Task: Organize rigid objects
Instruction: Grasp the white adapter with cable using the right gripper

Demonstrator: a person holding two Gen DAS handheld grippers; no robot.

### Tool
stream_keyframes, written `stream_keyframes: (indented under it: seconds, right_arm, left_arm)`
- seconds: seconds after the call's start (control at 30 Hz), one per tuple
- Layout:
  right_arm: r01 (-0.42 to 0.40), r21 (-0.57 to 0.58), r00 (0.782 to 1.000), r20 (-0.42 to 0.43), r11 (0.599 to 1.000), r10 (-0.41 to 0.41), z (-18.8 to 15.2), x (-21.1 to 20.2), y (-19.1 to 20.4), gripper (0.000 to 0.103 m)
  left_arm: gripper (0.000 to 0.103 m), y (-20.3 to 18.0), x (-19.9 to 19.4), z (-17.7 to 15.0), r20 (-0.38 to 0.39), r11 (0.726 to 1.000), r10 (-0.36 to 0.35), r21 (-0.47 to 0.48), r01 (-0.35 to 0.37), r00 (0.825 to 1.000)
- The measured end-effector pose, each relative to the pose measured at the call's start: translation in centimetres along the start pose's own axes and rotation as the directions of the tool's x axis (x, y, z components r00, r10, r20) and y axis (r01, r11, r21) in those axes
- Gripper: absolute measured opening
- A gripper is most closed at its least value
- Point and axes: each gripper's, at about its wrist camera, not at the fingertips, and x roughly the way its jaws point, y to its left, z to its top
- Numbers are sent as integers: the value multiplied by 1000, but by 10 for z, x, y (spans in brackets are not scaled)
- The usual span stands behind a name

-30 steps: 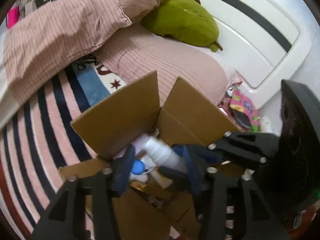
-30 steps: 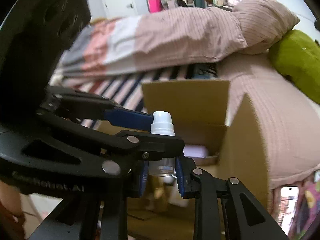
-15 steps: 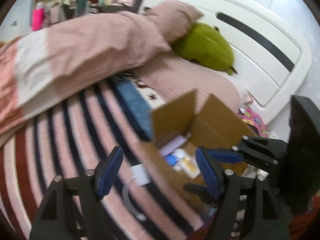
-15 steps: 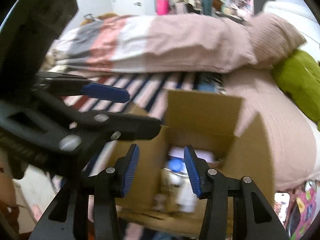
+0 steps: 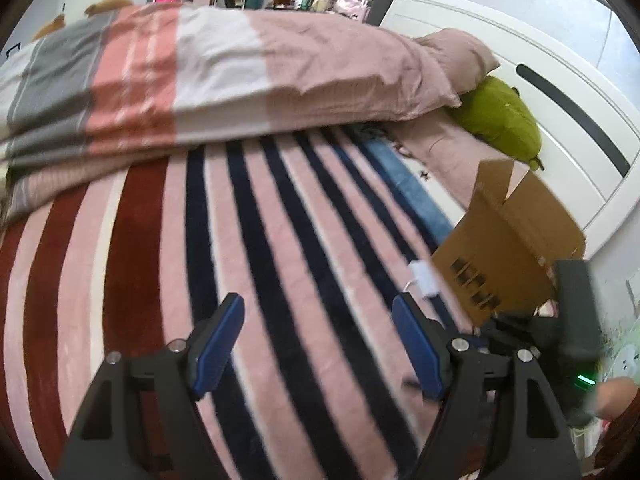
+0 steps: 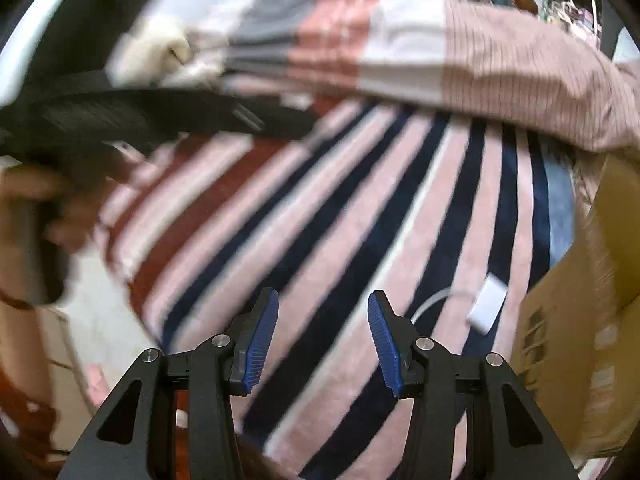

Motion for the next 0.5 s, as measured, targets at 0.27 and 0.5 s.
stream_keyframes:
  seconds: [0.27,0.5]
  right_arm:
    - [158,133,987,-31,978,-155,-22,51,-46,29]
    - [46,63,999,27,997,-48,-12,52,-23,3]
  left_arm:
    - [74,18,14,-30,-32,1000,-17,-19,17,999]
    - [74,20,17,-31,-37,999,-34,-24,33,999]
